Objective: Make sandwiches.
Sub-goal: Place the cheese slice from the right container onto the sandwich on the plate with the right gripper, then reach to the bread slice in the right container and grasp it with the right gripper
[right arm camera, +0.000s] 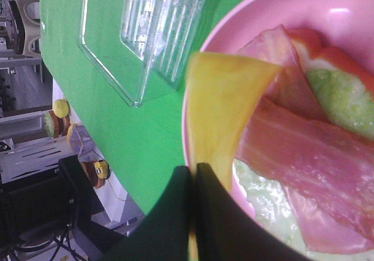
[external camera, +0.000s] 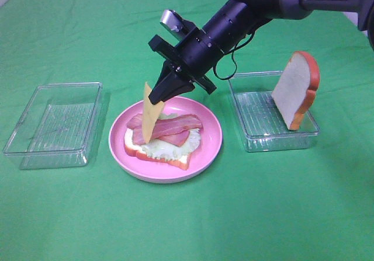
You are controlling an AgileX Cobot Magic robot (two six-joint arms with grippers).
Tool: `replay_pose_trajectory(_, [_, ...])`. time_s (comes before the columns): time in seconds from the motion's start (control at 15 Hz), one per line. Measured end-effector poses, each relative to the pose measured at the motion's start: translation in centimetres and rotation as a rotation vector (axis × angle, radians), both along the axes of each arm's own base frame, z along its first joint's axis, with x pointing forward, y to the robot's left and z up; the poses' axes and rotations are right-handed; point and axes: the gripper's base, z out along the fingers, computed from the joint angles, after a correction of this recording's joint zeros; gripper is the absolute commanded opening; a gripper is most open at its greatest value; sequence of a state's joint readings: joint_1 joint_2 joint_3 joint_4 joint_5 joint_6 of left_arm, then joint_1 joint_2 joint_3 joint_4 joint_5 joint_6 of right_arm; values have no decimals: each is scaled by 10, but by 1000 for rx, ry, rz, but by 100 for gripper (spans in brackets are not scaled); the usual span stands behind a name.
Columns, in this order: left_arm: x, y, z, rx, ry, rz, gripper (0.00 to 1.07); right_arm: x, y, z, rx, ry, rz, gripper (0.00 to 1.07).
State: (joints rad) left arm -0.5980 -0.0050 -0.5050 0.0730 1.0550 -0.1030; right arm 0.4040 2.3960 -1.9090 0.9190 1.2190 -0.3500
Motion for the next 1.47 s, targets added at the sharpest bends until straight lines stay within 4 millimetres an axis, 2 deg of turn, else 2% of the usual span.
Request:
replay_pose_trajectory(0.07, [0,0,0,0,0,0,81,0,-1,-5,-21,12,-3,0])
replay_pose_trajectory(0.2, [0,0,0,0,0,0,81,0,-4,-9,-79,23,-10,13])
replay_pose_trajectory(0.27, [0,0,0,0,0,0,81,0,-6,-11,-111,29,-16,23])
replay_pose_trajectory(0.47, [0,0,0,0,0,0,81,1,-10,-14,-174,28,-42,64])
replay_pose_trajectory(0.53, [0,0,0,0,0,0,81,2,-10,-15,-180,24,-44,73])
replay_pose_trajectory(0.6, [0,0,0,0,0,0,81,2,-10,-15,-186,21,-42,76])
replay_pose_trajectory(0.73, [0,0,0,0,0,0,81,3,-13,-2,-212,-33,-32,78])
replay_pose_trajectory(0.87, [0,0,0,0,0,0,81,1,-23,32,-287,-143,-29,78])
replay_pose_trajectory(1.07, [0,0,0,0,0,0,81,-1,-41,72,-430,-280,-61,78])
replay_pose_trajectory(1.47, [0,0,0,0,0,0,81,-4,-79,120,-753,-481,-169,78])
